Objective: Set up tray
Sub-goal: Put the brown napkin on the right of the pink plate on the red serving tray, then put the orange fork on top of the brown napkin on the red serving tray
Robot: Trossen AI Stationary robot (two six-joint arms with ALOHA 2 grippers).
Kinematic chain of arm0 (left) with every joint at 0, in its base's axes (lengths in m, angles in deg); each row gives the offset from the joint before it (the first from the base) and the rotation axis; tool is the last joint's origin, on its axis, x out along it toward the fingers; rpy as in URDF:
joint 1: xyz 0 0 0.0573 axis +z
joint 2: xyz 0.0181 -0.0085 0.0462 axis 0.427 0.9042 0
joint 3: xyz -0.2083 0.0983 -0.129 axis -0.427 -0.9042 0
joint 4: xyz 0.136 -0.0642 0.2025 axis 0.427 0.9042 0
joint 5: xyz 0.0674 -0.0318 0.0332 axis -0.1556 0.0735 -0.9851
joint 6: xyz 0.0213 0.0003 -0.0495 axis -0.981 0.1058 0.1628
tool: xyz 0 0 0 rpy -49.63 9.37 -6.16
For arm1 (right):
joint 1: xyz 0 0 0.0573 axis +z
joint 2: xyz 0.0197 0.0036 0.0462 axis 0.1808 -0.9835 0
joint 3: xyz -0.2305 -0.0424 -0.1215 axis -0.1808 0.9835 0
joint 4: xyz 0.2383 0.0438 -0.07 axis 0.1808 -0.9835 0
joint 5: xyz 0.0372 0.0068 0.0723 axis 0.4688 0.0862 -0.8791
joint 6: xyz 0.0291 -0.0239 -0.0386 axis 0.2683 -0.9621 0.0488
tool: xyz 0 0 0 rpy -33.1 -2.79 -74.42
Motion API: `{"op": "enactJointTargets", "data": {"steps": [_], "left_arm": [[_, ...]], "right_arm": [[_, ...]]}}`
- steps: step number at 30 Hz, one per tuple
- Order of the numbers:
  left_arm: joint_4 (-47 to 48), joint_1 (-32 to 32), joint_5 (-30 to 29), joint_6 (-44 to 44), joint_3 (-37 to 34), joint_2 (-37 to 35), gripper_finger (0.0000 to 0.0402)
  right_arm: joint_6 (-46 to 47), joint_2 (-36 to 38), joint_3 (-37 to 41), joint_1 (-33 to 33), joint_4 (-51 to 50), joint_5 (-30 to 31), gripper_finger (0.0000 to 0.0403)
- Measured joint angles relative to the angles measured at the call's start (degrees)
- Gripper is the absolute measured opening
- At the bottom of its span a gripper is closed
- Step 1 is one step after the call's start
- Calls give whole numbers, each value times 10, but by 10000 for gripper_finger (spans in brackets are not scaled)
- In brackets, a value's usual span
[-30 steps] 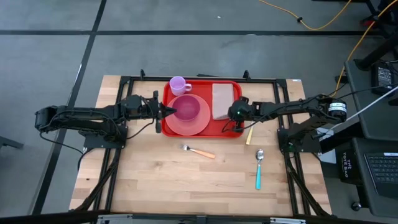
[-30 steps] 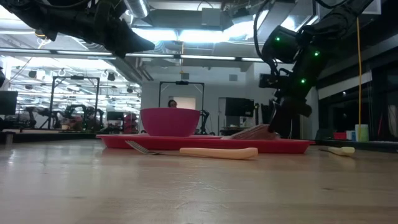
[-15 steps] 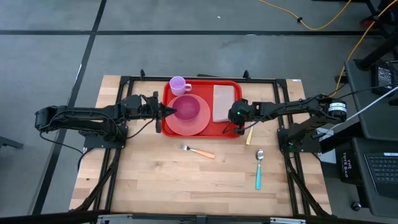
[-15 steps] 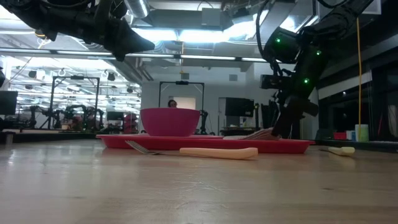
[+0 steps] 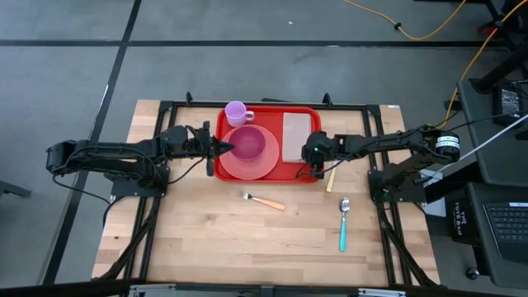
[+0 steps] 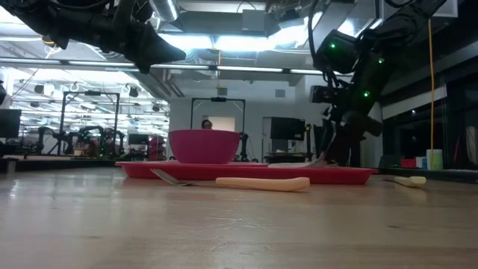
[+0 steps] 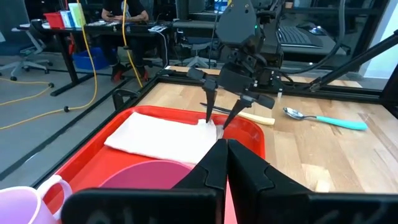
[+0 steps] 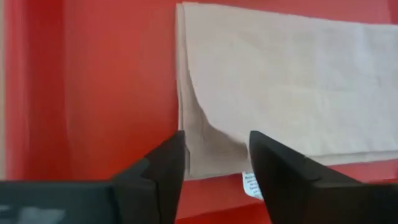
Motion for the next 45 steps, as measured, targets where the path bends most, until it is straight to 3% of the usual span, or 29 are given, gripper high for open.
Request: {"op": "enactJointTargets", "data": {"steps": [9, 19, 26, 37, 42, 45], "left_arm": [[0, 0, 0, 0, 0, 0, 3], [0, 0, 0, 0, 0, 0, 5], [0, 0, 0, 0, 0, 0, 4], [1, 0, -1, -33, 0, 0, 2], [-11, 0, -1, -109, 0, 0, 3], [-29, 0, 0, -114, -6, 0, 2]], "right_arm": [[1, 0, -47, 0, -70, -6, 247], [20, 0, -93, 0, -176, -13, 253], [32, 0, -135, 0, -176, -23, 250], [32, 0, -209, 29, -138, -71, 183], [28, -2, -214, 69, -124, 5, 126], [31, -10, -213, 95, -126, 10, 70]]}}
